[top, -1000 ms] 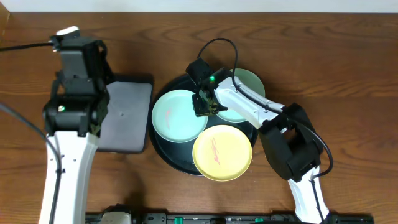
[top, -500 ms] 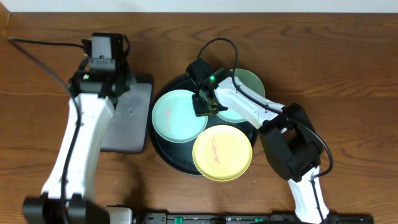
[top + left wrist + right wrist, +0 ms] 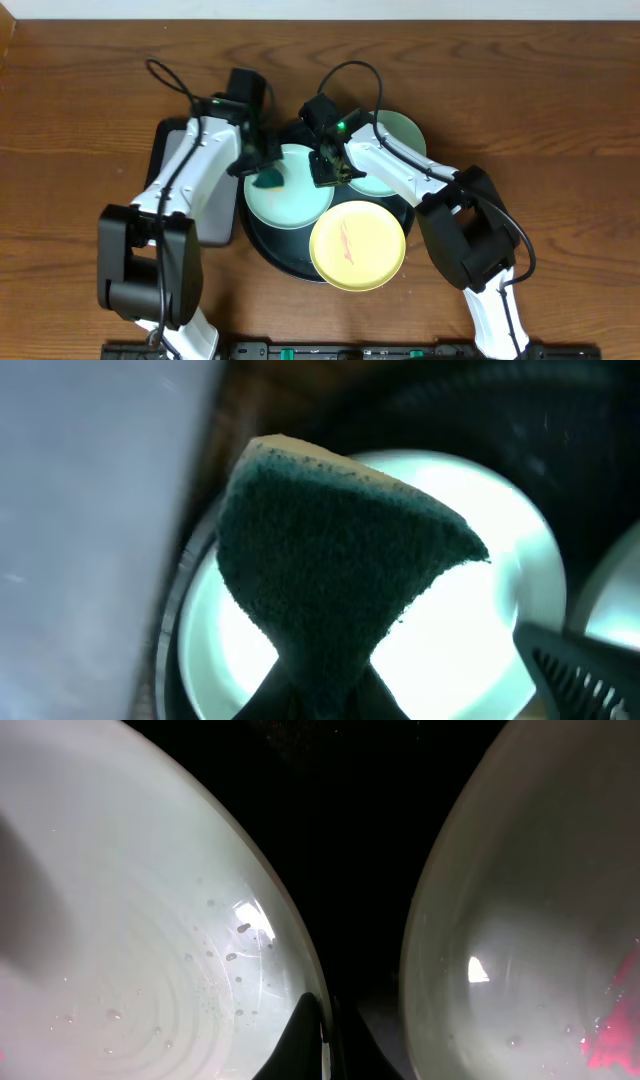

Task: Clean dirty plates on tray and stack at the side
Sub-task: 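Scrub the left pale green plate with the sponge in left gripper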

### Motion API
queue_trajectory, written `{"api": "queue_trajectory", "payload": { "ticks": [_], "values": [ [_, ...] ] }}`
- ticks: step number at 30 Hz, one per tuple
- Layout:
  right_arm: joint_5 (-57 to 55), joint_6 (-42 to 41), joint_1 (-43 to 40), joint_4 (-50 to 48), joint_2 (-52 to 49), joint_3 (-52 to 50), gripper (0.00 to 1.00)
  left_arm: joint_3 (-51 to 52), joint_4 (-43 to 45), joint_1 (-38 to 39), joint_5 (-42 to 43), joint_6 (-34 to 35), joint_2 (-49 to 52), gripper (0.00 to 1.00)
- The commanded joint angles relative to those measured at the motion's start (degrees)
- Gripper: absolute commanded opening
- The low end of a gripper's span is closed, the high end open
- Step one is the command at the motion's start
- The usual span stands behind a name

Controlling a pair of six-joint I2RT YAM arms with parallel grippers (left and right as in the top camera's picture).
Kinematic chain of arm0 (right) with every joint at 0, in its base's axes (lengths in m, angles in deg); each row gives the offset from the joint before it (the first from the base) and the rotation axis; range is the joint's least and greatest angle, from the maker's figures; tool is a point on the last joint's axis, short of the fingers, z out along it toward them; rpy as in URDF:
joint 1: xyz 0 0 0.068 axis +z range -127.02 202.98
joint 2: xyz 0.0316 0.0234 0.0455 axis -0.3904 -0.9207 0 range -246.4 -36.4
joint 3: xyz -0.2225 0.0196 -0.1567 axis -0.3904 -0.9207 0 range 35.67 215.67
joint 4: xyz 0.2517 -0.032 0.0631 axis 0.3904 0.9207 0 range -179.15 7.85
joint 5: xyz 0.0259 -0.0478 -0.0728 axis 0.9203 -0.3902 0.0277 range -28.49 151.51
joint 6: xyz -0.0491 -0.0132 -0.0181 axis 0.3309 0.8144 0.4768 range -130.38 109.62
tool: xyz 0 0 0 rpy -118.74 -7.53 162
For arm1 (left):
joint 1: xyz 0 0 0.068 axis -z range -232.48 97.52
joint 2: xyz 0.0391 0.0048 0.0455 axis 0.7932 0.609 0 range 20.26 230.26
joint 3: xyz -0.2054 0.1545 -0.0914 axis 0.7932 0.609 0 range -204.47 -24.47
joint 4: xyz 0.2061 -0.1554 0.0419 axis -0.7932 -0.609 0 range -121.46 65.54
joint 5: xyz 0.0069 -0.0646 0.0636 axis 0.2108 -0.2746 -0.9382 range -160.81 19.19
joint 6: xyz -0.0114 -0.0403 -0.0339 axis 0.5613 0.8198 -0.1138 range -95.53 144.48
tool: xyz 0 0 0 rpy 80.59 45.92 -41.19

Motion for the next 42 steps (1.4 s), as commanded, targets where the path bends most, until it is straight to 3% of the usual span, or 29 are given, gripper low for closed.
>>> {"api": "queue_trajectory", "payload": {
  "ticks": [1,10,17,21,31,38,42],
  "values": [
    [-2.69,0.46,0.09,0.09,-0.66,-0.11,0.01,4.02,1.14,1.53,0.76,0.52,0.0,0.07],
    [-2.71,0.46,0.09,0.11,-0.66,-0.11,0.01,12.7,12.04,2.93,-4.07,1.29,0.13,0.07],
    [-2.69,0.46,0.09,0.09,-0.66,-0.11,0.01,13.66,13.38,1.79,-5.4,2.93,0.22,0.07],
    [-2.69,0.46,0.09,0.33,-0.66,-0.11,0.01,13.64,16.26,-0.09,-12.02,6.51,0.22,0.08],
    [-2.69,0.46,0.13,0.31,-0.66,-0.11,0.01,13.64,27.26,-0.74,-12.26,2.58,0.22,0.08],
    [-2.69,0.44,0.13,0.24,-0.66,-0.24,0.01,13.64,20.63,1.95,7.28,-2.19,0.22,0.07],
    [-2.69,0.44,0.13,0.17,-0.66,-0.33,0.01,13.64,14.8,4.76,10.43,-2.16,0.22,0.07]
  ]
}}
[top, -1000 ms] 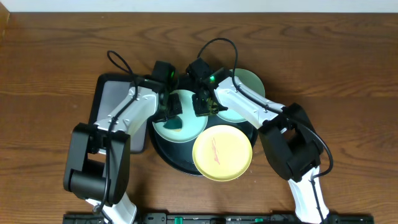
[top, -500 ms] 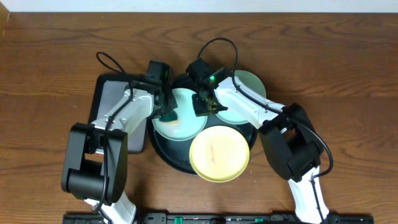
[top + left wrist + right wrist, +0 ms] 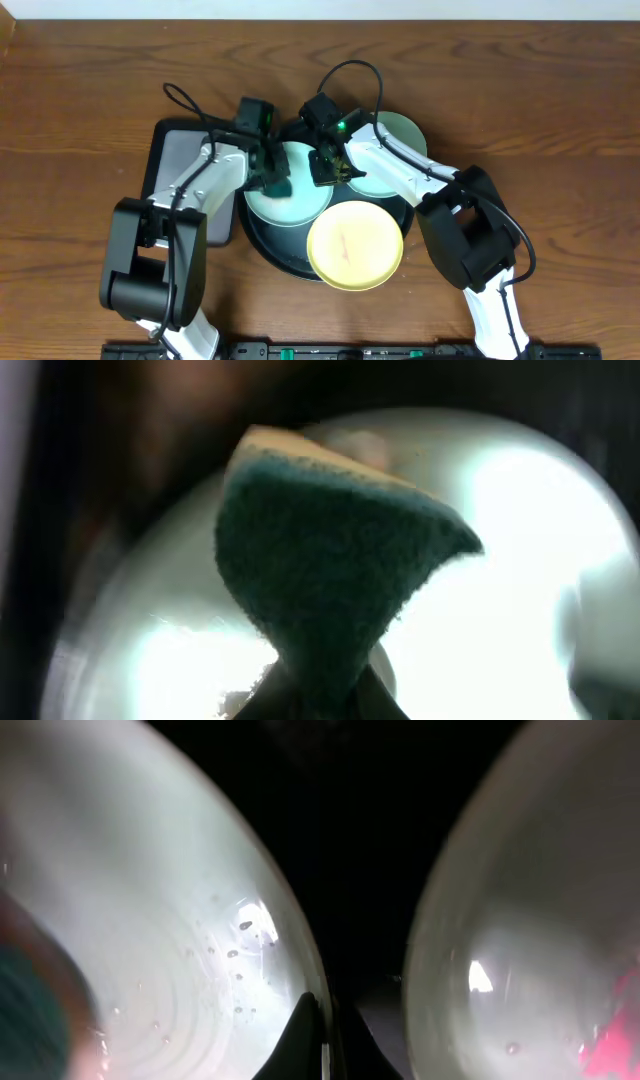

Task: Clean dirty plates on tray and stack at the side
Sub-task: 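Scrub the left pale green plate with the sponge in left gripper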

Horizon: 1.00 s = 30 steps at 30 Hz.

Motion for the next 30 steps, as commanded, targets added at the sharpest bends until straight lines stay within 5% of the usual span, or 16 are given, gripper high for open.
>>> {"api": "queue_trajectory", "payload": {
  "ticks": [1,4,9,17,20,23,30],
  "values": [
    [-2.49,0.46,0.15,0.63,-0.66,-0.39,0.01,0.07,-4.31,3.82,8.15,-1.64,0.22,0.07],
    [-2.49,0.48,0.15,0.72,-0.66,-0.39,0.01,0.07,-3.52,4.79,7.43,-1.55,0.22,0.08],
    [-2.49,0.48,0.15,0.98,-0.66,-0.39,0.01,-0.28,-1.42,3.41,-6.86,7.69,0.17,0.07],
    [-2.49,0.48,0.15,0.96,-0.66,-0.39,0.01,-0.42,-12.37,3.82,-7.76,21.4,0.09,0.07],
    [-2.49,0.46,0.15,0.92,-0.66,-0.39,0.01,-0.46,-11.08,3.65,-7.72,20.52,0.07,0.07],
    [-2.49,0.48,0.15,1.05,-0.66,-0.39,0.01,-4.42,-10.58,2.64,-7.54,12.24,-0.57,0.07],
    [-2.47,0.5,0.15,1.2,-0.66,-0.5,0.03,-19.67,-20.83,-2.21,-8.15,0.33,-2.6,0.07]
  ]
}}
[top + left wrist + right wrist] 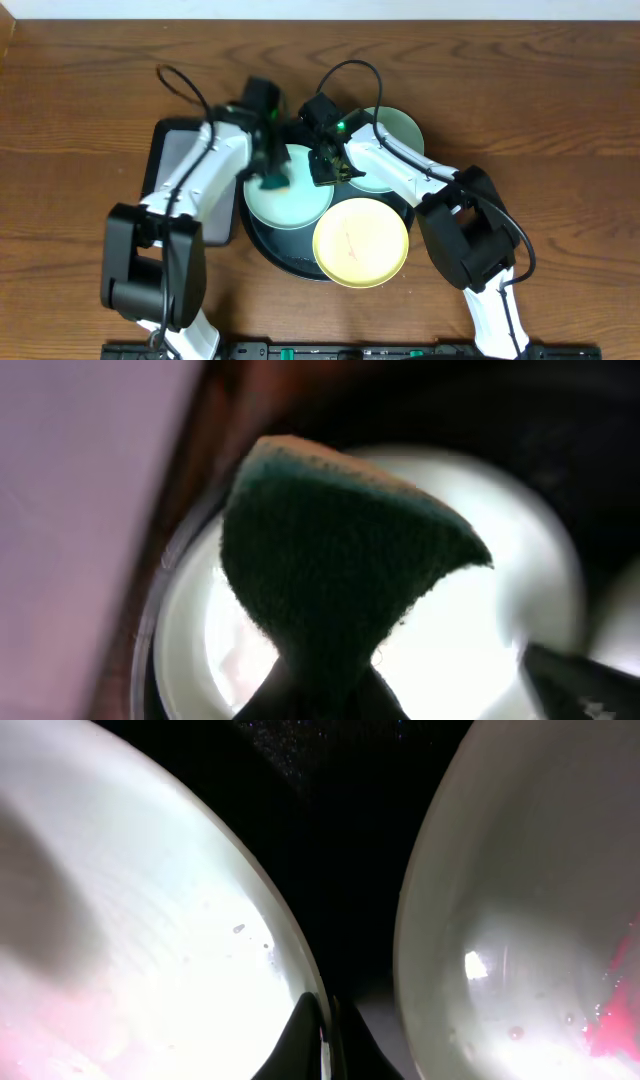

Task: Clean dirty plates on tray and stack at the side
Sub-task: 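Scrub the left pale green plate with the sponge in left gripper, then lift the left pale green plate with right gripper and place it right of tray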

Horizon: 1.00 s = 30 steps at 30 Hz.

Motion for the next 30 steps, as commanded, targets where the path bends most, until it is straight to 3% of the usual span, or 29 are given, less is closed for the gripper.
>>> {"api": "queue_trajectory", "payload": {
  "ticks": [1,9,10,13,18,21,30],
  "values": [
    [-2.16,0.46,0.13,0.98,-0.66,-0.63,0.04,-8.48,-5.29,-4.13,-1.73,-7.65,-2.71,0.07],
    [2.93,1.03,0.07,-0.66,-2.08,-1.73,0.18,-10.12,-13.09,-14.32,-1.73,-12.94,-4.5,0.08],
    [3.39,1.14,-0.02,-0.68,-2.32,-1.73,0.17,-10.12,-13.31,-14.8,-1.73,-12.94,-4.5,0.07],
    [4.0,1.09,-0.59,-0.61,-2.23,-1.62,0.01,-10.12,-13.46,-16.13,-1.73,-12.94,-4.5,0.07],
    [4.11,2.67,-0.5,0.09,-1.27,-0.22,0.01,-10.12,-13.6,-16.48,-1.79,-14.29,-4.5,0.07],
    [1.44,4.37,-0.33,1.73,0.92,0.83,0.01,-10.12,-13.33,-16.48,-1.79,-14.43,-4.5,0.08],
    [-26.88,7.45,3.1,2.71,11.96,0.94,0.01,-10.12,-12.72,-16.48,-1.73,-14.16,-4.5,0.07]
  ]
}}
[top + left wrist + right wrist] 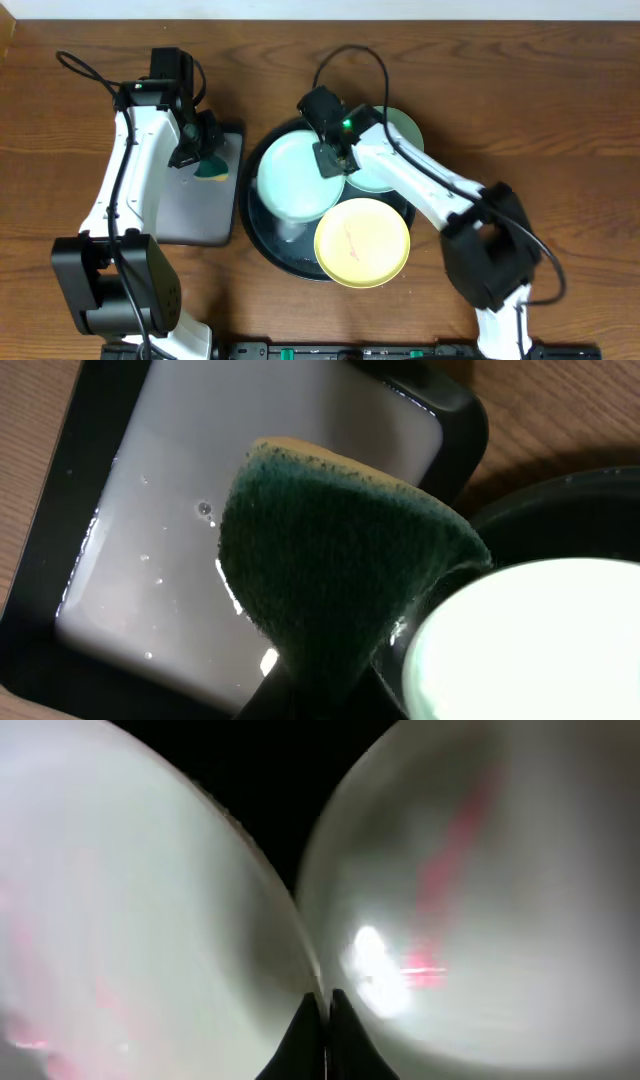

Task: Clean dirty plates on tray and stack at the side
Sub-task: 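Lift the left pale green plate with right gripper and place it right of tray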

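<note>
My left gripper is shut on a green sponge and hangs over the right end of the black basin of water. The round black tray carries a pale mint plate, a pale green plate with pink marks and a yellow plate with a thin red streak. My right gripper is shut on the right rim of the mint plate, which is lifted and tilted above the tray. The green plate fills the right of the blurred right wrist view.
The wooden table spreads around the tray and basin. The basin lies left of the tray, almost touching it. The yellow plate overhangs the tray's front right rim. Cables loop from both arms above the tray.
My left gripper has moved left with the sponge, from over the mint plate to over the basin. My right gripper has raised and tilted the mint plate by its rim.
My left gripper held the sponge over the mint plate's left side while my right gripper pinched its right rim. The sponge then sat nearer the plate's middle, then at its upper left. Now the sponge is over the basin and the plate is lifted.
</note>
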### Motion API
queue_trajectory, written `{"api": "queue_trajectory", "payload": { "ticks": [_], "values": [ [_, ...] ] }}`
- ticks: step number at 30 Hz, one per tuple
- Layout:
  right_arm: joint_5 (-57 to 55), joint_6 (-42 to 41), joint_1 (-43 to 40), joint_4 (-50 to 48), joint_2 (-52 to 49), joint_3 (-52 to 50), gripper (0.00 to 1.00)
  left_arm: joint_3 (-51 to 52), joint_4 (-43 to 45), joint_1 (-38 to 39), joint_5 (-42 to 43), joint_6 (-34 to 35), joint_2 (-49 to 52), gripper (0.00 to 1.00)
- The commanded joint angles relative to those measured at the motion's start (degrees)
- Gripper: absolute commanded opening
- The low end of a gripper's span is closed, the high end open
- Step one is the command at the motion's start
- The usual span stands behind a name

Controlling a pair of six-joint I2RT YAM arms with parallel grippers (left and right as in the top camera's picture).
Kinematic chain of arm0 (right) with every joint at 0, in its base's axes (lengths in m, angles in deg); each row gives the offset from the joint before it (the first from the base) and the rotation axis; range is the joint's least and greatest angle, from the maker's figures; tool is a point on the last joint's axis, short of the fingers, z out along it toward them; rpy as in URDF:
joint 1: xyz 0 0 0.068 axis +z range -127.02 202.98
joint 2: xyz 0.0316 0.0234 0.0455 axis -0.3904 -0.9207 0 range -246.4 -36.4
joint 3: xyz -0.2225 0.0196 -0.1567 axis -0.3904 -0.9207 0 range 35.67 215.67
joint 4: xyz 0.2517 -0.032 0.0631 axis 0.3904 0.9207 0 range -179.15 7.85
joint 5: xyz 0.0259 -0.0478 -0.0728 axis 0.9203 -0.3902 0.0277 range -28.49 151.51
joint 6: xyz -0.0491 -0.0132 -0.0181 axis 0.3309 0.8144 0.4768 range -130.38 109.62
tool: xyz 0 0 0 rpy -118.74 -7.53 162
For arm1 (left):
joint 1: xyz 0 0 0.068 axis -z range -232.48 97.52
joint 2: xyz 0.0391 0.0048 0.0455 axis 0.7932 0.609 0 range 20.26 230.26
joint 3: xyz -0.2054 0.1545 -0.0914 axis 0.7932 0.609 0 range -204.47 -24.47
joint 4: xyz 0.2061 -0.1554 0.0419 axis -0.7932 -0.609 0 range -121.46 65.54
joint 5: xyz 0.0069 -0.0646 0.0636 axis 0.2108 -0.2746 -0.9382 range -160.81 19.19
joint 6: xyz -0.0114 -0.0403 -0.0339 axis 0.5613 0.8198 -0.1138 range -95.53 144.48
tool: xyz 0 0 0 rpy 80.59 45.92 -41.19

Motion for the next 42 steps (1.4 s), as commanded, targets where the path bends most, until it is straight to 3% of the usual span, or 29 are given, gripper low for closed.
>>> {"api": "queue_trajectory", "payload": {
  "ticks": [1,16,24,29,35,42],
  "values": [
    [-17.68,3.91,2.78,-0.42,4.63,0.83,0.01,-1.09,-0.09,-0.2,-0.7,-1.14,-0.74,0.07],
    [-59.01,18.43,17.18,-8.79,7.15,0.83,0.01,-1.09,0.09,-0.17,-0.68,-1.14,-0.74,0.07],
    [-62.88,23.8,19.82,-12.48,7.96,0.83,0.01,-1.09,0.11,-0.17,-0.7,-1.14,-0.74,0.07],
    [-52.5,21.53,18.84,-10.05,7.98,0.81,0.01,-1.09,0.11,-0.17,-0.7,-1.14,-0.74,0.07],
    [-29.0,13.55,13.64,-6.71,8.2,0.81,0.01,-1.09,0.09,-0.17,-0.7,-1.14,-0.74,0.07],
    [-3.17,11.08,0.39,-6.21,14.34,0.81,0.01,-1.09,0.09,-0.17,-0.7,-1.14,-0.74,0.07]
  ]
}}
